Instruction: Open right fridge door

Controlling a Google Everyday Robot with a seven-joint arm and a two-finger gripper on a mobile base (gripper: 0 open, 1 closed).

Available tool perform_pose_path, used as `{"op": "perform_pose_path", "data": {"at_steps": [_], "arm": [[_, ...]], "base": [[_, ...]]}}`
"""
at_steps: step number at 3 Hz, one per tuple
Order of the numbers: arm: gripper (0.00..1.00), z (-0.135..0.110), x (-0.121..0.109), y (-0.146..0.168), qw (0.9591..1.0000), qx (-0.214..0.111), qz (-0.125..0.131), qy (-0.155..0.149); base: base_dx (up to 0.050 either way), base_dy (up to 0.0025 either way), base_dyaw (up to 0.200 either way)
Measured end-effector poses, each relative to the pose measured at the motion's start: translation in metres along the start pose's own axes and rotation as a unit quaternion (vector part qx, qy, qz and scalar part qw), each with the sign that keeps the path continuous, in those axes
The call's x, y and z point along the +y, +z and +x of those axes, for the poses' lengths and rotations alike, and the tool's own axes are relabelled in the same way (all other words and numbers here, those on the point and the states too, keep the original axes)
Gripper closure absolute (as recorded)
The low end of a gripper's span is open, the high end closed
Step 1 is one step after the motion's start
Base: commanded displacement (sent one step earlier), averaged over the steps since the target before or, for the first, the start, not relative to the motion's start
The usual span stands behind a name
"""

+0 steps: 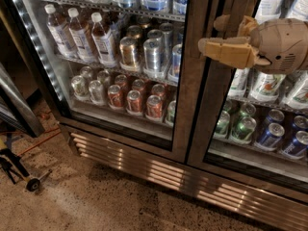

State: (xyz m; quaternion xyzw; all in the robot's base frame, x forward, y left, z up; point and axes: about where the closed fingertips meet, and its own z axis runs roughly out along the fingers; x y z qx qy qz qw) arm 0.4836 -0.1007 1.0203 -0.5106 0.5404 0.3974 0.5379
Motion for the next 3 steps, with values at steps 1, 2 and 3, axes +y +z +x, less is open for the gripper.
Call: {"op": "perform_pose_path", "data": {"at_steps": [1, 2, 3], "arm": [[1.0, 0.0, 0.0, 0.0, 1.0, 0.0, 0.0, 0.0], [1.0, 0.0, 0.0, 0.0, 1.0, 0.0, 0.0, 0.0], [1.0, 0.0, 0.0, 0.0, 1.0, 0.0, 0.0, 0.0]], "base": [[-0.05, -0.00001, 0.0], [-0.05, -0.00001, 0.0], [0.0, 0.0, -0.2]]}}
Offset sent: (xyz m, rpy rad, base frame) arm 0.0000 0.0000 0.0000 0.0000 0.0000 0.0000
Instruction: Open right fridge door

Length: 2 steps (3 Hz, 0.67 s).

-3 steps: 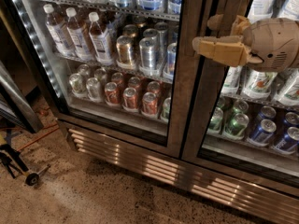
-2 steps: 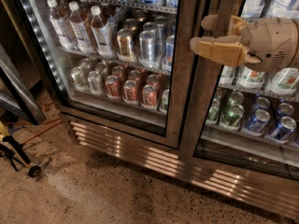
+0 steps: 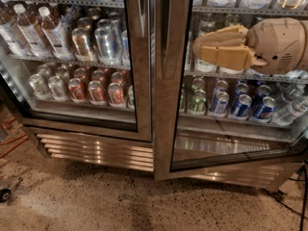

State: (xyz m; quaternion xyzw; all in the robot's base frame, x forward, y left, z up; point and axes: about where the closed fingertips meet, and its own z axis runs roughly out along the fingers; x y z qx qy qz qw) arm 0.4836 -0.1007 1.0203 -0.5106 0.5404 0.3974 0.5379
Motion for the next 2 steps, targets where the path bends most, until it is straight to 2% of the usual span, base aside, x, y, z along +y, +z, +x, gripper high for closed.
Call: {"op": "perform_pose_path", "data": {"at_steps": [1, 2], "arm": [[1.0, 0.0, 0.0, 0.0, 1.0, 0.0, 0.0, 0.0], [1.0, 0.0, 0.0, 0.0, 1.0, 0.0, 0.0, 0.0]], "base": [[0.0, -0.00022, -0.194], [-0.05, 0.00004, 0.0]]}}
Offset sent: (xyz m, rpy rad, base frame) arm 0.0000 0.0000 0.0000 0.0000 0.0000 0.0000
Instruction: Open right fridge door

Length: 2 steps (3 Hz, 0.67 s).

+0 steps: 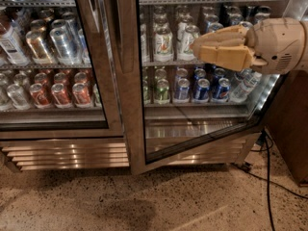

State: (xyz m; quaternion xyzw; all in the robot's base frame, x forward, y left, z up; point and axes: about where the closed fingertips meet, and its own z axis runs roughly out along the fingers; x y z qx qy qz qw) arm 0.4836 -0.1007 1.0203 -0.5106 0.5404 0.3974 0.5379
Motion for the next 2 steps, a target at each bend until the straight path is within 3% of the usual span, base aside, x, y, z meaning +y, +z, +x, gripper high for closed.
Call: {"op": "perform_pose_path", "data": {"at_steps": [1, 2], "arm": [[1.0, 0.0, 0.0, 0.0, 1.0, 0.0, 0.0, 0.0], [1.0, 0.046, -0.005, 0.007, 0.9991, 0.009, 0.002, 0.041]], "base": [[0.0, 0.0, 0.0], [0.0, 0.0, 0.0]]}}
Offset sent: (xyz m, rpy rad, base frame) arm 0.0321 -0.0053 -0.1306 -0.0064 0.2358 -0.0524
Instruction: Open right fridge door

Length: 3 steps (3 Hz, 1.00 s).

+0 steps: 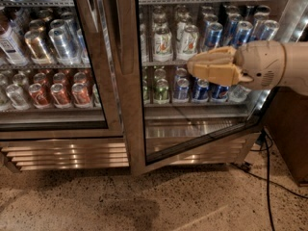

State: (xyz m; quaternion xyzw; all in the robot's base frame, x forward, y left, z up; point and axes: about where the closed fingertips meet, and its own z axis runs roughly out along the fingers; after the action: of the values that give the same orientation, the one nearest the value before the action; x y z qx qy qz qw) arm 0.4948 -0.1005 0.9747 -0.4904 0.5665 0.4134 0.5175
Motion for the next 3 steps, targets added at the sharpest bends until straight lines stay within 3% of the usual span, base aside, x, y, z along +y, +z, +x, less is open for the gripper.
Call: {"op": "perform_pose_path", "data": {"at_steps": [1, 2, 3], "arm": [[1.0, 0.048, -0.009, 0.008, 0.9989, 0.016, 0.002, 0.043], [1.0, 0.073, -0.013, 0.013, 0.9975, 0.025, 0.004, 0.066], [1.0, 0.073, -0.012, 0.013, 0.9975, 0.025, 0.004, 0.066]], "base": [[0.0, 0.0, 0.0], [0.0, 0.0, 0.0], [0.0, 0.0, 0.0]]}}
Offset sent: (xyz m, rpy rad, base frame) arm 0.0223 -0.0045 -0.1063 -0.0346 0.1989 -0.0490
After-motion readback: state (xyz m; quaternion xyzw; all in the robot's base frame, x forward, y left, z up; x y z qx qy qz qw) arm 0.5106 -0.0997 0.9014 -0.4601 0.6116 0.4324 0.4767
